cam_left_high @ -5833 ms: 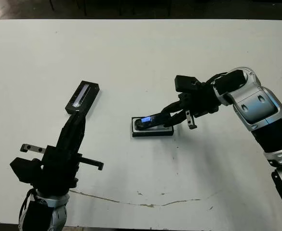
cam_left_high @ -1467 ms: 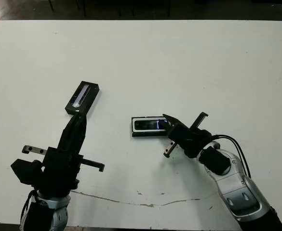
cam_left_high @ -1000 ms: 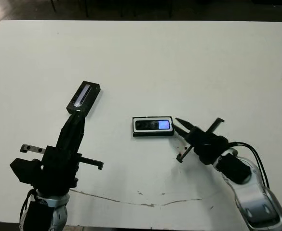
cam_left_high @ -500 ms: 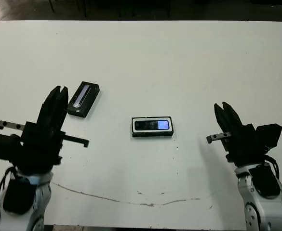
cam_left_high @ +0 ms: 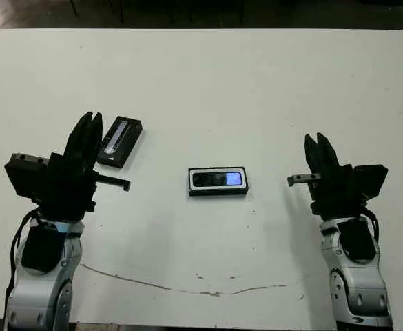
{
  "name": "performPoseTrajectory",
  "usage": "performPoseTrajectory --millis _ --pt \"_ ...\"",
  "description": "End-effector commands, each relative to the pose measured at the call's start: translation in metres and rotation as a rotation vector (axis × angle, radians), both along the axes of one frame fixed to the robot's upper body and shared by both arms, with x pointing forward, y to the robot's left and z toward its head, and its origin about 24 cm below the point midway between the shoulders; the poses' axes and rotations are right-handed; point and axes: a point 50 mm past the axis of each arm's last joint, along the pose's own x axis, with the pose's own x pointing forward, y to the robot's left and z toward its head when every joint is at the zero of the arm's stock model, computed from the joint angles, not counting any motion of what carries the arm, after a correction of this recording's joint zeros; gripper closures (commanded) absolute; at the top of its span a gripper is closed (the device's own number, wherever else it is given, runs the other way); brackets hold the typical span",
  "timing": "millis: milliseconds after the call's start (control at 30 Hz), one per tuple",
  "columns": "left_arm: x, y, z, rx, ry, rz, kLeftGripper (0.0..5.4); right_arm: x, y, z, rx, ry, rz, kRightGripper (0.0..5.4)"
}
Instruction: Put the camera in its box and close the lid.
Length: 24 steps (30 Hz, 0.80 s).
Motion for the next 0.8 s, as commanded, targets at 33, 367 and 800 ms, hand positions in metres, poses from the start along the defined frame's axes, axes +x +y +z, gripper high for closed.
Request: performPoseTrajectory --millis 33,367,800 --pt "0.015 0.010 0.002 0.128 0.097 0.018 4.85 0.002 -0.001 -0.006 0.008 0.015 -0.008 5.40" --pt "0.058 0.032 0.005 0.344 0.197 0.000 2.62 0.004 -0.002 -0.008 0.000 0.009 -0.003 5.40" --pt "0.081 0.039 -0.015 0.080 0.395 -0.070 0.02 0.002 -0.002 -0.009 0.000 0.027 -0.003 5.40"
